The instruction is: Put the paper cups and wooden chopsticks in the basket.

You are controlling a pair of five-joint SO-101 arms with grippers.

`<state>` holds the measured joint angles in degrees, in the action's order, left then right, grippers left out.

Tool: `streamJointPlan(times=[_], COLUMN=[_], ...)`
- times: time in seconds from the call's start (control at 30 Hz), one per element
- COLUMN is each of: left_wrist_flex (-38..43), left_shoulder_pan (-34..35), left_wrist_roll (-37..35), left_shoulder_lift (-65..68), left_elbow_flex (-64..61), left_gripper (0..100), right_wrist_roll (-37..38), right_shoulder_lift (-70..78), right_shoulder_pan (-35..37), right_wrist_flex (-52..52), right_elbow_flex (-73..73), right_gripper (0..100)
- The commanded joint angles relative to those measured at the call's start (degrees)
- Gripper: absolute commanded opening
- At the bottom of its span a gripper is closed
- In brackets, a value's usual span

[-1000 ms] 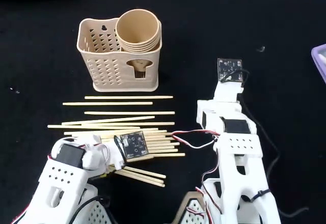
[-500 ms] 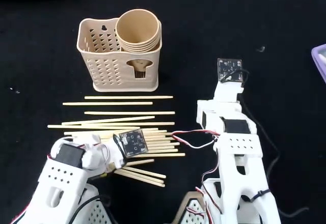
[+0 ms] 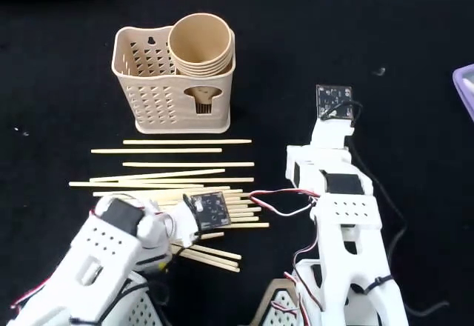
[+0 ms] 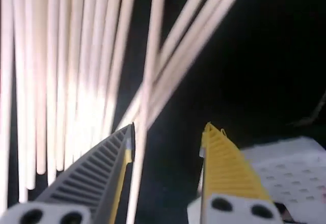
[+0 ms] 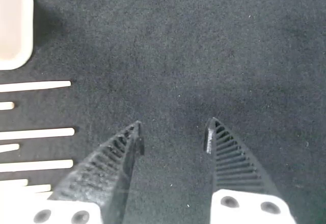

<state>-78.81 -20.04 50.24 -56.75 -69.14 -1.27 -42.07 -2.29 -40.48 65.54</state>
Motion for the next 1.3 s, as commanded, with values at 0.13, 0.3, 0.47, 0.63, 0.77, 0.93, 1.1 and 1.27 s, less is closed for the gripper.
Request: streamJointPlan(times=[0.13, 0.3, 0.47, 0.63, 0.77, 0.93, 1.1, 1.27], left_wrist_flex=[12.5, 14.4, 13.2, 12.3, 7.9, 3.5, 10.7, 19.3], left_shoulder_pan=[-0.2, -0.2, -0.2, -0.2, -0.2, 0.7, 6.2, 11.9], left_wrist_roll=[-1.3, -1.3, -1.2, -1.2, -1.2, -1.0, -0.9, -1.3], left_shoulder_lift=[13.1, 18.9, 19.4, 19.4, 19.4, 20.0, 20.0, 20.0], left_elbow_flex=[0.3, 1.0, 1.3, 1.7, 5.4, 10.9, 9.9, 10.8], left_gripper=[22, 21, 8, 3, 3, 3, 3, 3], right_wrist_roll=[-0.5, -0.5, -0.5, -0.5, -0.5, -0.5, -0.5, -0.5], right_shoulder_lift=[-1.8, -1.8, -1.8, -1.8, -1.8, -1.8, -1.8, -1.8], right_shoulder_pan=[-1.0, -1.0, -1.0, -1.0, -1.0, -1.0, -1.0, -1.0], right_wrist_flex=[1.1, 1.1, 1.1, 1.1, 1.1, 1.1, 1.1, 1.1], right_elbow_flex=[-0.3, -0.3, -0.3, -0.3, -0.3, -0.3, -0.3, -0.3], right_gripper=[19.8, 19.8, 19.8, 19.8, 19.8, 19.8, 19.8, 19.8])
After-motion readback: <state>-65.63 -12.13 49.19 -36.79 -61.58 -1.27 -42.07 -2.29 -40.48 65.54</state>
